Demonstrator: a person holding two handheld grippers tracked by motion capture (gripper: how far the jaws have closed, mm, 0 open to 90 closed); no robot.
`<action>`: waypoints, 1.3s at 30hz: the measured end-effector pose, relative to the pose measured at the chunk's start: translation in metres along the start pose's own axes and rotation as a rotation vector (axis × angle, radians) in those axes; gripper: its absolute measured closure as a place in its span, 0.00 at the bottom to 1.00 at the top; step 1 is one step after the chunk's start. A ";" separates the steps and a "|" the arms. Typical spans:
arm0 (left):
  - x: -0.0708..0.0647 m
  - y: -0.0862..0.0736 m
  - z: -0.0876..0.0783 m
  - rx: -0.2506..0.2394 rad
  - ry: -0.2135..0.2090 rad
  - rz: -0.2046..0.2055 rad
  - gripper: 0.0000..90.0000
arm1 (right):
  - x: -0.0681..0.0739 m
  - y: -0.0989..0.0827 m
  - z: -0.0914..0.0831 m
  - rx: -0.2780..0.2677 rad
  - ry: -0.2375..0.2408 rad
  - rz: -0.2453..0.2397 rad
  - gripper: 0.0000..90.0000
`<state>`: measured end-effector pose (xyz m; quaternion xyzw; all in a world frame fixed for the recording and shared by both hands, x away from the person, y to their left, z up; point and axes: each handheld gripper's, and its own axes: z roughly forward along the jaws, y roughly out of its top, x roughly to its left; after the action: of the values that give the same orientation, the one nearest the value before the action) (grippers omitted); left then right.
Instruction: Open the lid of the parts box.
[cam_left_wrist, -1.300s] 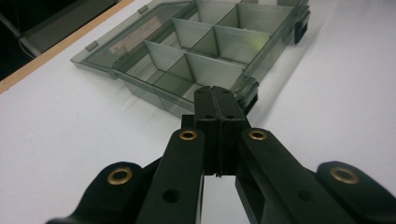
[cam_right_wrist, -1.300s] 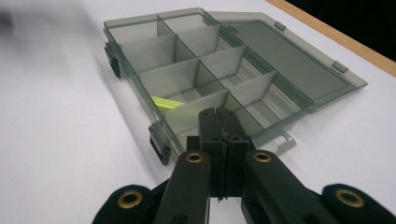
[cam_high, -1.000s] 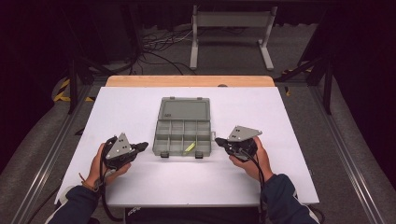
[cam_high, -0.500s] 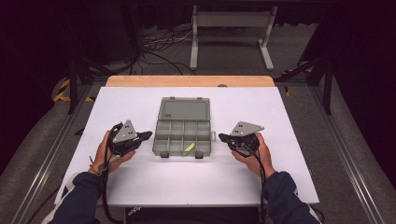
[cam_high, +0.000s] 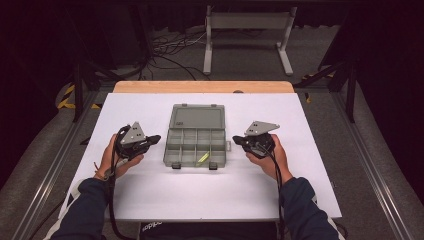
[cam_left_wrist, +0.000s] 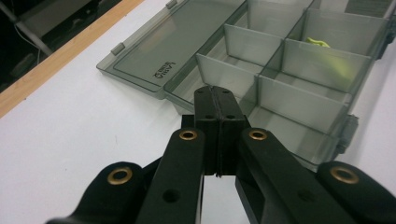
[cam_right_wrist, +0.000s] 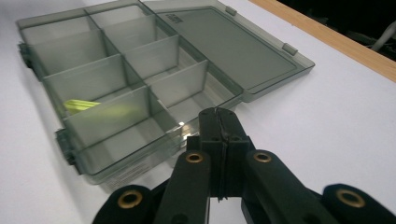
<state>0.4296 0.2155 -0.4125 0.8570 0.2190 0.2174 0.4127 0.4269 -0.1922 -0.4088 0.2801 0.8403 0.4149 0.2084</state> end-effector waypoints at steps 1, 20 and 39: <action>0.002 0.000 0.001 -0.002 -0.004 -0.012 1.00 | -0.002 0.001 0.002 0.004 0.002 0.011 1.00; 0.039 0.004 0.039 0.058 0.007 -0.090 1.00 | -0.028 0.021 0.038 0.110 -0.042 0.036 1.00; 0.060 0.000 0.081 0.174 0.024 -0.141 1.00 | -0.051 0.025 0.087 0.297 -0.043 0.057 1.00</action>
<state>0.5229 0.1992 -0.4471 0.8694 0.3017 0.1782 0.3485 0.5236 -0.1619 -0.4319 0.3401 0.8796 0.2855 0.1706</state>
